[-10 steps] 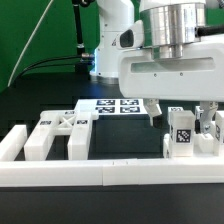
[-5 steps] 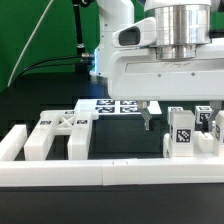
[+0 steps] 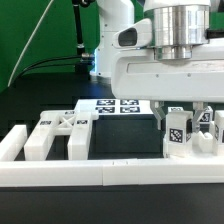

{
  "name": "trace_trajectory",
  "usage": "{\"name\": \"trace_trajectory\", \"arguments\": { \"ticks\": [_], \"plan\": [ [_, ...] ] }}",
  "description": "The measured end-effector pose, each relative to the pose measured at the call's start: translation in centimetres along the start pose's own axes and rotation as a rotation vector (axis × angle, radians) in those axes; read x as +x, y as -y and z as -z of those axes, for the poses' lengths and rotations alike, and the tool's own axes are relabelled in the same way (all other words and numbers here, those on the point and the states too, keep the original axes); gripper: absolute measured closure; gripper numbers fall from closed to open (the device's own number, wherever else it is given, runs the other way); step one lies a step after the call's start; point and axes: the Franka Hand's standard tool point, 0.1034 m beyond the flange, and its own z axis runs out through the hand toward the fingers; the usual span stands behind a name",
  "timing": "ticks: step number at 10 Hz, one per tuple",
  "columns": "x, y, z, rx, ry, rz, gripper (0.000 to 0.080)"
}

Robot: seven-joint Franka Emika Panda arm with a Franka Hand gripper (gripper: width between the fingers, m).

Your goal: Assemble chair

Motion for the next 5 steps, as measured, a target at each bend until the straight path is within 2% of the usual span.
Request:
{"name": "trace_trajectory", "arguments": {
  "ticks": [5],
  "plan": [
    [0.01, -0.36, 0.0, 0.021, 0.054, -0.777, 0.0515]
  ]
}}
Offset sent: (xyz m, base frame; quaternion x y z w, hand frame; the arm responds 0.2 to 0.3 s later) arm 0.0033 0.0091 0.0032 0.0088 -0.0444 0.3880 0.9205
